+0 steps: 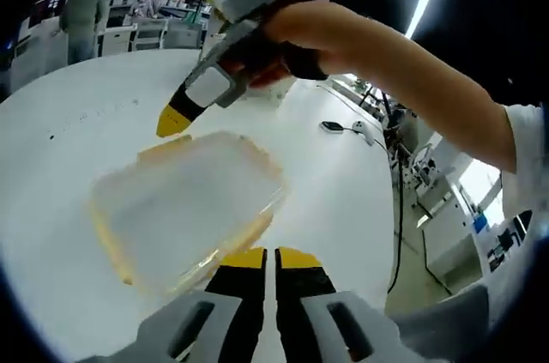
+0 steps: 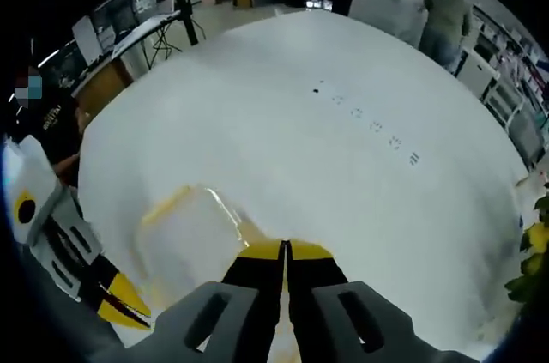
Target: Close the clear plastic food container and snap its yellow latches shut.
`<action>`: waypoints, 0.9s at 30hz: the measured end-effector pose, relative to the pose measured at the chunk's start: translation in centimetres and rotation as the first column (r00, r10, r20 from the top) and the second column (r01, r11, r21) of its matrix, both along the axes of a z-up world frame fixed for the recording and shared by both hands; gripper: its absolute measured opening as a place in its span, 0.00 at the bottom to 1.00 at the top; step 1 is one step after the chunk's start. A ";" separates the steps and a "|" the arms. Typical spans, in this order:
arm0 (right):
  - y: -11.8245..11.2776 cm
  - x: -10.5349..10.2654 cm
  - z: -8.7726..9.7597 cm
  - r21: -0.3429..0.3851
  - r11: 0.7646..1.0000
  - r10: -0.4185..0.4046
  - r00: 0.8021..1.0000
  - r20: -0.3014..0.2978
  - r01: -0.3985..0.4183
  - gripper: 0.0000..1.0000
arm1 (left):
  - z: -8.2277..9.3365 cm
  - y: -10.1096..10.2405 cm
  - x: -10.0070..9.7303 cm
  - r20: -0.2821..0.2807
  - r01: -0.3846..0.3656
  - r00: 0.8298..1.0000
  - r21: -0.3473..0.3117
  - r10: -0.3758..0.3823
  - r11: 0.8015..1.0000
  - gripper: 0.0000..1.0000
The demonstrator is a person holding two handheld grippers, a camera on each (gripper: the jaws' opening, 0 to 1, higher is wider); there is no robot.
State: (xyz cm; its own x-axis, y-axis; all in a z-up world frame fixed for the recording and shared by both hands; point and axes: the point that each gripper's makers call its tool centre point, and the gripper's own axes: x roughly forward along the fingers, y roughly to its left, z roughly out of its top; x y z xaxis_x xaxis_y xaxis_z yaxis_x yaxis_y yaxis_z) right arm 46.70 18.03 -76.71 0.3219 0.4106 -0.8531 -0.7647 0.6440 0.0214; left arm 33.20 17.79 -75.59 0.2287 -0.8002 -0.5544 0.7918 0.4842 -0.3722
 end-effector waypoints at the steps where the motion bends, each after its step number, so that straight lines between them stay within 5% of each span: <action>1: 0.0 0.0 0.3 -0.012 0.999 0.034 0.999 0.009 -0.034 0.00 | 0.5 -0.1 0.1 -0.003 0.017 1.000 -0.014 -0.017 1.000 0.04; 3: 0.2 -0.3 0.5 -0.024 0.996 0.082 0.997 -0.001 -0.082 0.00 | 1.0 0.1 0.8 0.045 0.031 0.999 -0.001 -0.031 1.000 0.12; 5: 0.6 -1.0 0.7 -0.028 0.988 0.153 0.988 -0.024 -0.154 0.05 | 1.1 0.8 2.2 0.153 0.044 0.987 0.065 -0.053 0.997 0.14; 8: 0.4 -0.6 1.0 -0.064 0.981 0.186 0.983 -0.003 -0.185 0.10 | 1.1 0.7 2.8 0.271 0.132 0.948 0.138 -0.166 0.982 0.19; 13: 0.5 -1.9 1.1 -0.059 0.961 0.262 0.960 -0.097 -0.269 0.24 | 1.0 0.3 3.0 0.302 0.202 0.921 0.172 -0.247 0.964 0.26; 15: 0.5 -2.1 1.0 -0.064 0.952 0.292 0.952 -0.098 -0.298 0.28 | 1.1 0.2 3.1 0.325 0.228 0.904 0.187 -0.279 0.956 0.28; 18: 0.6 -2.4 0.8 -0.070 0.937 0.333 0.937 -0.110 -0.341 0.29 | 1.1 0.2 3.3 0.312 0.242 0.905 0.182 -0.290 0.953 0.31; 27: 0.4 -3.0 0.0 -0.095 0.905 0.401 0.905 -0.140 -0.415 0.38 | 0.5 0.2 3.9 0.339 0.284 0.870 0.248 -0.358 0.926 0.34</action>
